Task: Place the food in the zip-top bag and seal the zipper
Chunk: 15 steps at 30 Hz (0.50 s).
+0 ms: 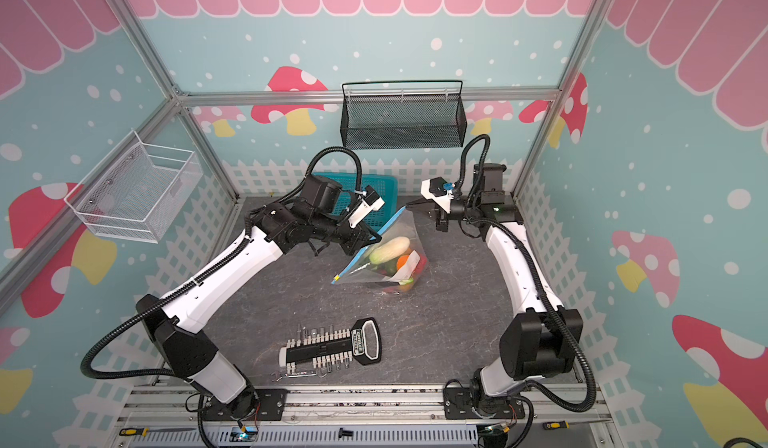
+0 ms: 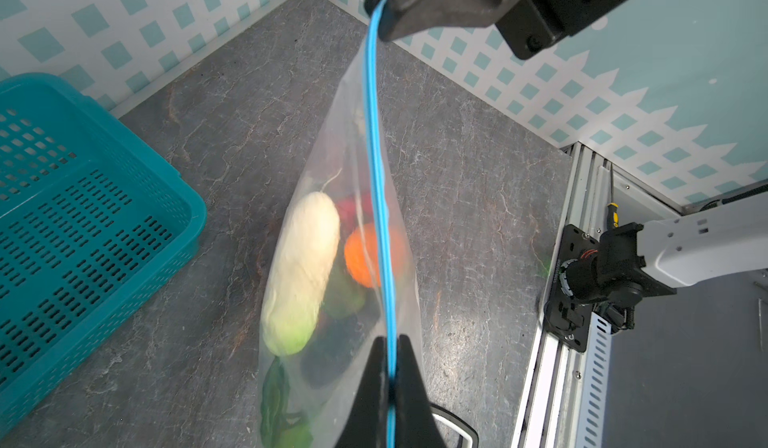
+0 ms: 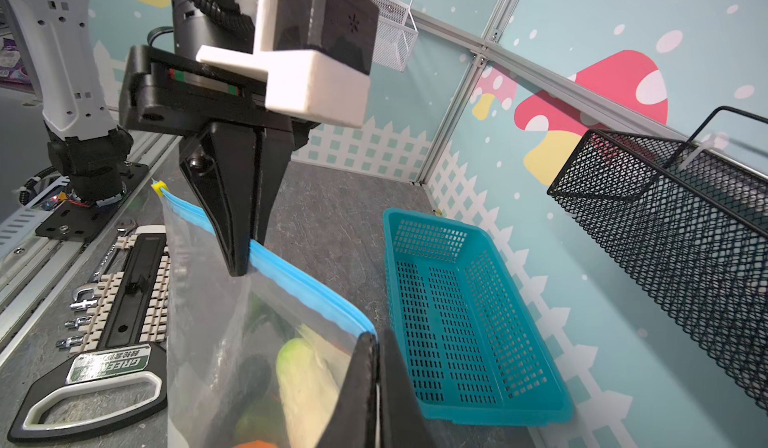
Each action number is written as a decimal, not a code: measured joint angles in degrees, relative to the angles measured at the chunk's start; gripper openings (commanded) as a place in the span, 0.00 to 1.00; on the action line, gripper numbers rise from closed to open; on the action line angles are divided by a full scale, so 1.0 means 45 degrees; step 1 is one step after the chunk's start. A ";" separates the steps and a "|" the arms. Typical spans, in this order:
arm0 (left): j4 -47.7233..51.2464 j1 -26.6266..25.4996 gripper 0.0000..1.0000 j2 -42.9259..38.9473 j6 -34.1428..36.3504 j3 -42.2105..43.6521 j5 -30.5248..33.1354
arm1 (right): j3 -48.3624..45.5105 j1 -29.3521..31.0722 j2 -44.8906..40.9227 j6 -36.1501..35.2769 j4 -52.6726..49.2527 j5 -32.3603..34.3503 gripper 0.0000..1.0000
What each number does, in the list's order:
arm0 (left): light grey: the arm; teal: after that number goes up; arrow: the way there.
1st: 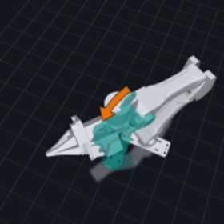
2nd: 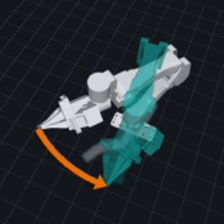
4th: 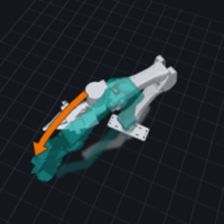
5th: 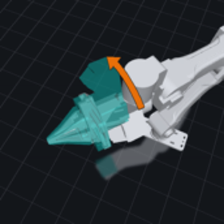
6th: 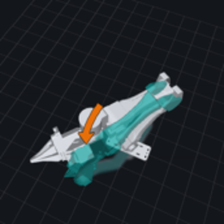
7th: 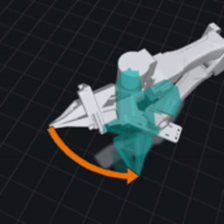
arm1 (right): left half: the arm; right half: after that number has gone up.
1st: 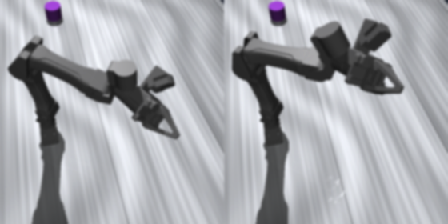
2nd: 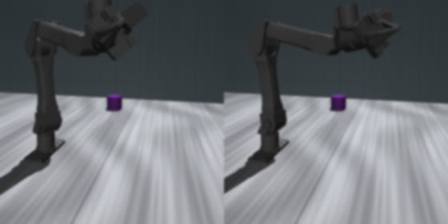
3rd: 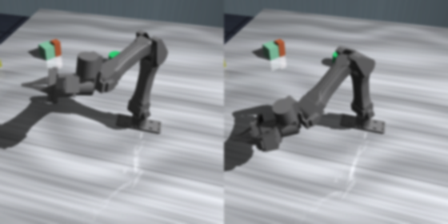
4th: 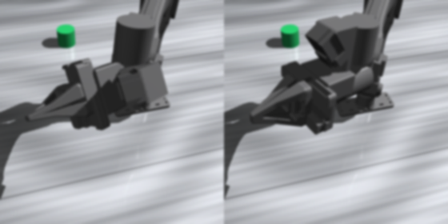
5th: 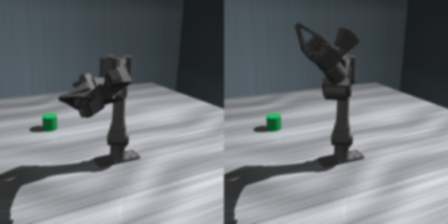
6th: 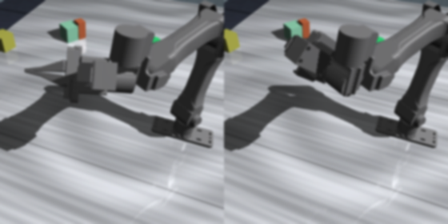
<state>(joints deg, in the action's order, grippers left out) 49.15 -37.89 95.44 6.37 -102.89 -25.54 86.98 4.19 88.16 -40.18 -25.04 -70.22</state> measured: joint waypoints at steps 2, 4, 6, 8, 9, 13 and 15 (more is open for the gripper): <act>0.0063 -0.0005 0.00 0.0063 -0.0185 -0.0073 -0.0010 | 0.0000 0.0000 0.0000 0.0287 0.0165 0.0102 0.36; 0.0073 -0.0005 0.00 0.0180 -0.0413 -0.0146 -0.0053 | 0.0000 0.0000 0.0000 0.0651 0.0471 0.0262 0.49; 0.0073 -0.0005 0.00 0.0393 -0.0743 -0.0296 -0.0126 | -0.0083 0.0000 -0.0053 0.1141 0.1059 0.0539 0.59; 0.0073 -0.0005 0.00 0.0641 -0.1069 -0.0495 -0.0233 | -0.0554 0.0000 -0.0325 0.1996 0.1977 0.0933 0.64; 0.0058 -0.0005 0.00 0.0792 -0.1234 -0.0622 -0.0282 | -0.0981 0.0000 -0.0578 0.2589 0.2589 0.1200 0.67; -0.0039 -0.0005 0.00 0.1069 -0.1831 -0.0811 -0.0432 | -0.3254 0.0000 -0.2011 0.5916 0.5765 0.2662 0.70; -0.0175 -0.0005 0.00 0.1073 -0.2147 -0.0811 -0.0534 | -0.4080 0.0000 -0.2599 0.7786 0.7179 0.3643 0.70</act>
<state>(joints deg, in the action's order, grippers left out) 48.36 -37.91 100.27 -3.29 -106.54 -27.94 68.62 4.19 76.47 -5.15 7.27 -53.82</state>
